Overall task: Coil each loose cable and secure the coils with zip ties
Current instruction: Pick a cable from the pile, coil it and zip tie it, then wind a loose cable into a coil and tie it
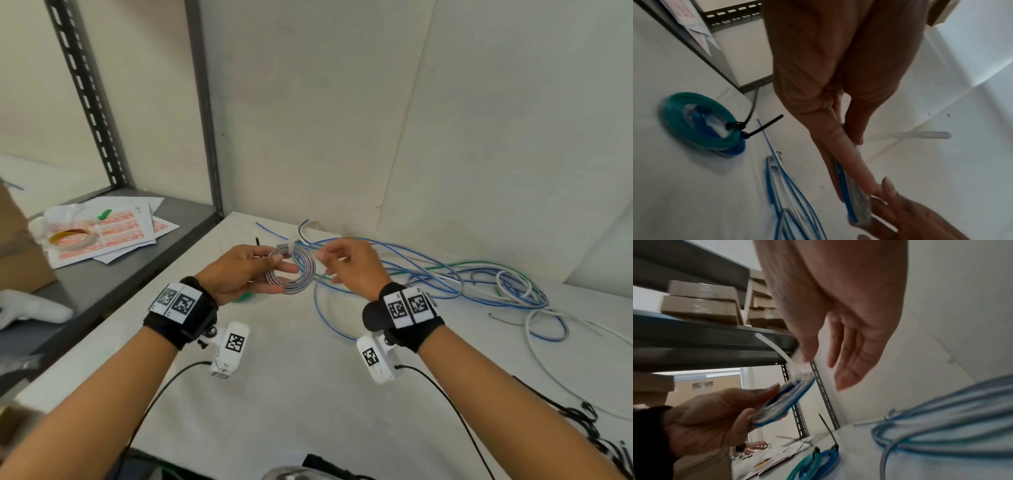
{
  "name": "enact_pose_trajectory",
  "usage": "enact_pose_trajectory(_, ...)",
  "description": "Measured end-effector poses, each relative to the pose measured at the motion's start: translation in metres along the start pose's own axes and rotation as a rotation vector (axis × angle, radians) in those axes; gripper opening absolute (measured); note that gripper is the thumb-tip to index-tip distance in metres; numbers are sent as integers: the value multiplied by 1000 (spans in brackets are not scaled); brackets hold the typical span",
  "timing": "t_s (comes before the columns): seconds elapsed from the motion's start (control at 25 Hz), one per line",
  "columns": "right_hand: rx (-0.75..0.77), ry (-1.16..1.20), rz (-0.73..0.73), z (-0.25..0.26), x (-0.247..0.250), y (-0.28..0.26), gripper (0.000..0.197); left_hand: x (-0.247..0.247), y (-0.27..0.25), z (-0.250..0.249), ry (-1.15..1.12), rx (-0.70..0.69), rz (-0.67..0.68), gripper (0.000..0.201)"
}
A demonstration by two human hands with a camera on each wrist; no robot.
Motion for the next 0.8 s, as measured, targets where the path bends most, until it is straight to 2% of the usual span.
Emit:
enact_pose_trajectory(0.08, -110, 135, 202, -11, -30, 3, 30, 6, -5, 9, 11, 45, 8, 25)
enact_pose_trajectory(0.16, -158, 209, 286, -16, -51, 3, 28, 13, -7, 27, 56, 90, -41, 26)
enact_pose_trajectory(0.32, -281, 165, 315, -33, -85, 12, 24, 50, -5, 59, 266, 191, -218, 30)
enact_pose_trajectory(0.52, -303, -16, 292, -30, -124, 33, 16, 93, 12, 52, 550, 231, -466, 22)
enact_pose_trajectory(0.64, -287, -110, 273, -29, -137, 46, 15, 103, 20, 44, 704, 189, -517, 18)
enact_pose_trajectory(0.8, -261, -199, 247, -30, -144, 49, 20, 107, 26, 42, 825, 207, -528, 22)
Point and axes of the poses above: each hand's wrist, its own y-axis towards the middle knuckle, its own x-axis out of the back of the hand, z = x × y, the point moved 4 cm from there along y, towards the middle knuckle, and after that the axes turned 6 degrees about -y, right-handed, at the moved point
